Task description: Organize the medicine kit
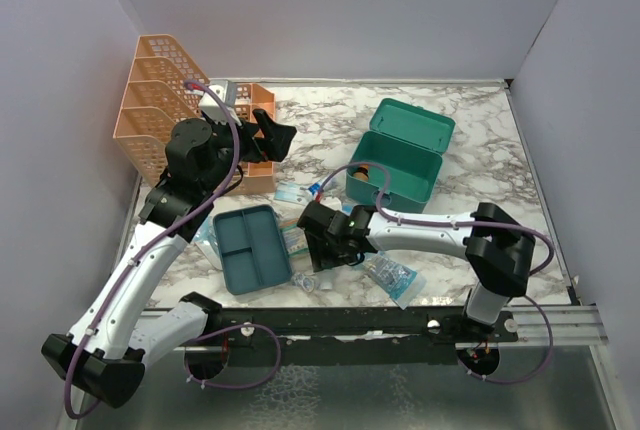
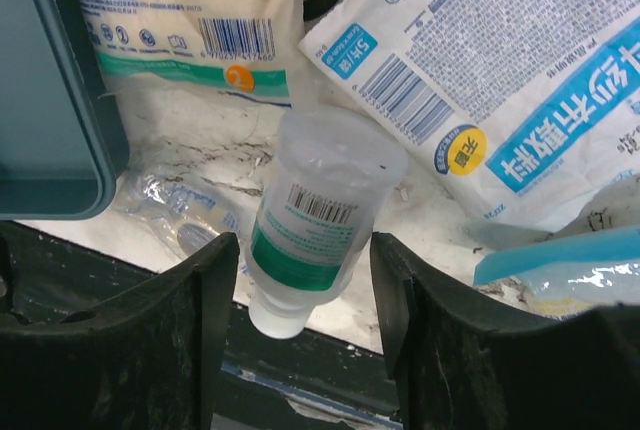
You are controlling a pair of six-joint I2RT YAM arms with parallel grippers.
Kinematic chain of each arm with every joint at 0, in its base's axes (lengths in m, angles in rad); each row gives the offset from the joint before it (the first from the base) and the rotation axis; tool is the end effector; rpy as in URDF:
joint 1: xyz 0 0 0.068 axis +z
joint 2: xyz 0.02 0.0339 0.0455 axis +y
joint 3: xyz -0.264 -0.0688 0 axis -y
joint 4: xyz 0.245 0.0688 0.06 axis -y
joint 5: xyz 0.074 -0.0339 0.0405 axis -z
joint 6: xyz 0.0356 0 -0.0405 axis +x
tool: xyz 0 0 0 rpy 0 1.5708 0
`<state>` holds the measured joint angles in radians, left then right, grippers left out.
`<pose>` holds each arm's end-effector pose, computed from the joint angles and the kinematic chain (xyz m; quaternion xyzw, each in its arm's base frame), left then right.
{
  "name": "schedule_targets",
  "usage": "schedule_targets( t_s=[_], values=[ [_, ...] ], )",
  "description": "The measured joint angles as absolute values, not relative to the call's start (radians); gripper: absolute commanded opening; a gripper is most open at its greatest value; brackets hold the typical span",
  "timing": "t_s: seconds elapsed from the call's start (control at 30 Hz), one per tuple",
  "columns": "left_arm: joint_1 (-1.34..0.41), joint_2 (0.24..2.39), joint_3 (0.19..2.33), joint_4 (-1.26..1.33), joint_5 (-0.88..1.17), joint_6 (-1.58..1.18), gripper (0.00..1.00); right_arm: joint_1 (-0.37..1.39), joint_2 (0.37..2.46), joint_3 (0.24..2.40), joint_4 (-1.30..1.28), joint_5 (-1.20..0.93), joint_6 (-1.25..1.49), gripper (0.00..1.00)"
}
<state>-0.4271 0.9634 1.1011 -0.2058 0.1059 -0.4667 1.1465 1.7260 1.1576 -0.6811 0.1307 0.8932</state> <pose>0.1922 -0.0916 0.4159 0.0217 0.7303 -0.3295 0.5980 0.1418 0.3026 0.1893 -0.1141 0.9784 0.1023 0.1385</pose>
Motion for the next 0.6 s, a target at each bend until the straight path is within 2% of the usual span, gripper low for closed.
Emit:
schedule_targets(
  t_s=[0.17, 0.4, 0.6],
  values=[
    [-0.427, 0.97, 1.101, -0.203, 0.106, -0.474, 0.98, 1.147, 1.768, 1.158, -0.653, 0.137, 0.882, 0.54],
    [-0.427, 0.971, 1.099, -0.202, 0.106, -0.481, 0.98, 1.147, 1.791, 1.158, -0.646, 0.139, 0.867, 0.42],
    [-0.427, 0.967, 1.052, -0.204, 0.11, -0.49, 0.99, 1.147, 1.762, 1.135, -0.609, 0.163, 0.757, 0.41]
  ],
)
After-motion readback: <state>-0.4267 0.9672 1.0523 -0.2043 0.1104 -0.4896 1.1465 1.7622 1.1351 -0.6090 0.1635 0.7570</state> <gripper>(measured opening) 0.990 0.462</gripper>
